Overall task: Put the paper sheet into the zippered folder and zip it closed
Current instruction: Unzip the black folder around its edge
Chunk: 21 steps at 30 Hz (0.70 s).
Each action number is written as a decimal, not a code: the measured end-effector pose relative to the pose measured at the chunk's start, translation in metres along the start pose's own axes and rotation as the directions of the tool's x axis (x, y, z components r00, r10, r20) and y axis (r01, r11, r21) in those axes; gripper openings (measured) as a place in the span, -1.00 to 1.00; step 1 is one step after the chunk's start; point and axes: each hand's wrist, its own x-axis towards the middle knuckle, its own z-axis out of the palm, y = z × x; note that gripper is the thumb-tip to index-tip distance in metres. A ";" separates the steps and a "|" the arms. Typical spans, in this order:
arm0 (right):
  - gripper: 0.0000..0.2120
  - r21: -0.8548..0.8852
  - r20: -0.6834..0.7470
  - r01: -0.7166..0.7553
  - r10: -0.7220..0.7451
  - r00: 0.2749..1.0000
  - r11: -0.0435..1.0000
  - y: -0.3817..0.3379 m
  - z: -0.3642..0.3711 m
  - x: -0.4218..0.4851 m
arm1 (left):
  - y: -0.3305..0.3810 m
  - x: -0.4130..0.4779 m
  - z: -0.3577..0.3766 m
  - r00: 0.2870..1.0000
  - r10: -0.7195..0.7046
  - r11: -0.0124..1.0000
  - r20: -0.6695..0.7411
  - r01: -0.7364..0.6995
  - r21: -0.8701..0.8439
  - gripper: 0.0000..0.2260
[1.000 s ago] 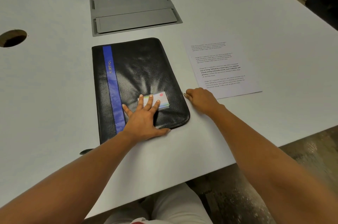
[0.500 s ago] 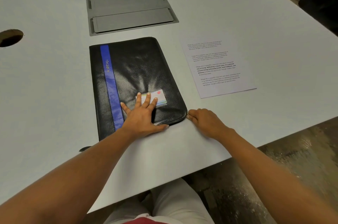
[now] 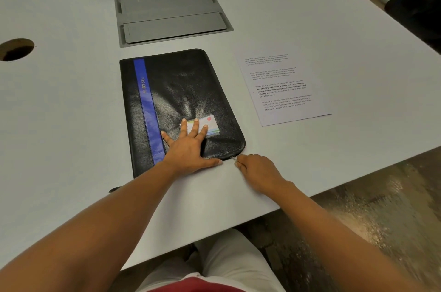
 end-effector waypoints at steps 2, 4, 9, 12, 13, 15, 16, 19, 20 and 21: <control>-0.71 -0.010 0.002 -0.010 0.010 1.000 1.000 -0.003 0.001 0.000 | 0.000 0.000 0.000 1.000 0.003 1.000 0.002 -0.003 0.009 -0.04; -0.71 -0.030 -0.003 -0.023 0.023 1.000 0.999 -0.007 0.003 -0.002 | 0.000 -0.001 0.000 1.000 -0.001 1.000 0.008 0.001 0.019 -0.04; -0.69 -0.046 -0.039 -0.057 0.055 0.998 0.997 -0.011 0.005 -0.006 | 0.008 -0.007 0.001 0.999 -0.043 0.999 0.023 0.044 -0.011 -0.06; -0.68 -0.042 -0.043 -0.075 0.074 0.996 0.996 -0.014 0.004 -0.007 | 0.015 -0.018 0.002 0.996 -0.080 0.986 -0.041 0.073 -0.153 -0.19; -0.68 -0.044 -0.047 -0.083 0.081 0.996 0.996 -0.015 0.004 -0.007 | 0.018 -0.023 0.003 0.988 -0.084 0.977 -0.127 0.057 -0.204 -0.31; -0.69 -0.043 -0.057 -0.097 0.095 0.994 0.994 -0.017 0.005 -0.008 | 0.025 -0.036 0.006 0.932 -0.083 0.970 -0.354 -0.006 -0.245 -0.63; -0.69 -0.040 -0.061 -0.102 0.099 0.993 0.994 -0.018 0.006 -0.008 | 0.030 -0.042 0.008 0.905 -0.101 0.962 -0.414 -0.018 -0.273 -0.75; -0.70 -0.019 -0.056 -0.105 0.104 0.993 0.994 -0.019 0.006 -0.009 | 0.046 -0.051 0.015 0.944 -0.226 0.852 -0.242 0.071 -0.519 -0.79; -0.70 -0.007 -0.053 -0.104 0.103 0.993 0.995 -0.019 0.005 -0.009 | 0.050 -0.050 0.018 0.957 -0.254 0.777 -0.143 0.114 -0.619 -0.77; -0.69 0.003 -0.051 -0.102 0.102 0.993 0.995 -0.019 0.006 -0.010 | 0.055 -0.048 0.020 0.959 -0.277 0.693 -0.060 0.156 -0.704 -0.76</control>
